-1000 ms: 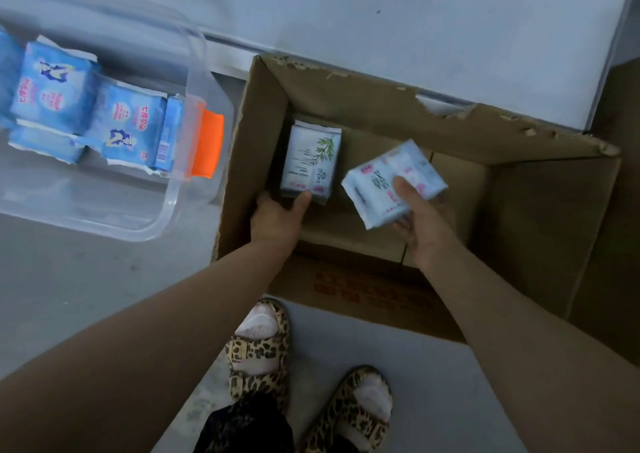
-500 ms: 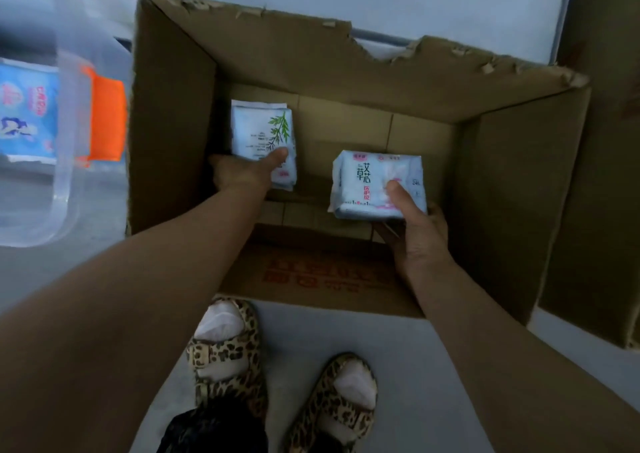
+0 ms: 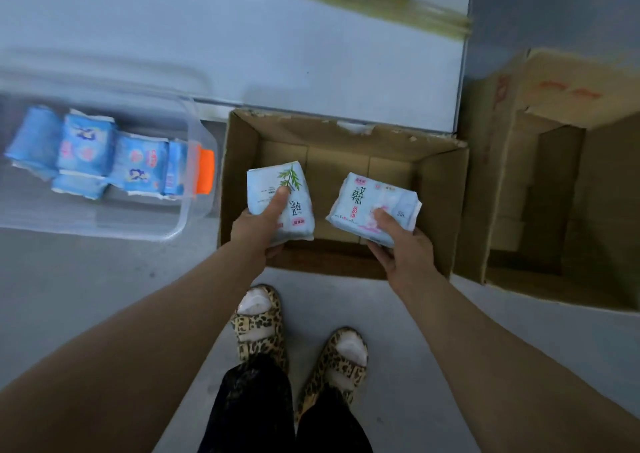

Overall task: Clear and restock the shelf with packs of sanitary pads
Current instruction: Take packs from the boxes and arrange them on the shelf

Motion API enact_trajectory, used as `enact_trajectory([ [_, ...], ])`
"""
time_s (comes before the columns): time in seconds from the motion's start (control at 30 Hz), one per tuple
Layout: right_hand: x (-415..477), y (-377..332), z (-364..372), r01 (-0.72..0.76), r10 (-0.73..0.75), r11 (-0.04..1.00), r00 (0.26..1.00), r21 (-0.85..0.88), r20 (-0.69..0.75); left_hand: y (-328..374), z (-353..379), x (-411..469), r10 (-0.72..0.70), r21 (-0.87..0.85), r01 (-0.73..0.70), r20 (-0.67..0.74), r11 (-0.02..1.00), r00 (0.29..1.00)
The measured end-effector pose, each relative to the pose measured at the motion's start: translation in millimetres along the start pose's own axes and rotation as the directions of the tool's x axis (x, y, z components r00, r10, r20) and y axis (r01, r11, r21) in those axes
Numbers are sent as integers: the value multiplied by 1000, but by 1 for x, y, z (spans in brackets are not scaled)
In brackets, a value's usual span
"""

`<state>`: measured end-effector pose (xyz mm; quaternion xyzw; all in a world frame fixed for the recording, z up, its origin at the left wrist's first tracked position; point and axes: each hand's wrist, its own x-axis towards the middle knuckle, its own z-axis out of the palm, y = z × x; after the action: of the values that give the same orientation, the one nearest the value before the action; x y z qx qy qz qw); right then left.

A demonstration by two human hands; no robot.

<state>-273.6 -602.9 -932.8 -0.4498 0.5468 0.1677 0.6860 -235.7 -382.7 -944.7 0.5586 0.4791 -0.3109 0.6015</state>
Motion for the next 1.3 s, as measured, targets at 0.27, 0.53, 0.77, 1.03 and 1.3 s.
enact_trajectory([
  [0.27, -132, -44, 6, 159, -152, 981, 986, -108, 75, 38, -24, -158, 108, -39, -104, 117, 994, 987],
  [0.53, -271, -94, 9, 278, -266, 956, 955, -89, 129, 80, -72, -293, 207, -161, -189, 100, 969, 973],
  [0.77, -399, -114, 63, 389, -381, 921, 895, 11, 230, 148, -153, -397, 308, -184, -285, 114, 941, 944],
  [1.03, -552, -133, 161, 515, -531, 846, 785, 138, 319, 231, -279, -519, 503, -194, -464, 331, 864, 798],
  [1.3, -685, -166, 244, 641, -698, 713, 607, 284, 381, 305, -360, -614, 618, -265, -562, 430, 784, 659],
])
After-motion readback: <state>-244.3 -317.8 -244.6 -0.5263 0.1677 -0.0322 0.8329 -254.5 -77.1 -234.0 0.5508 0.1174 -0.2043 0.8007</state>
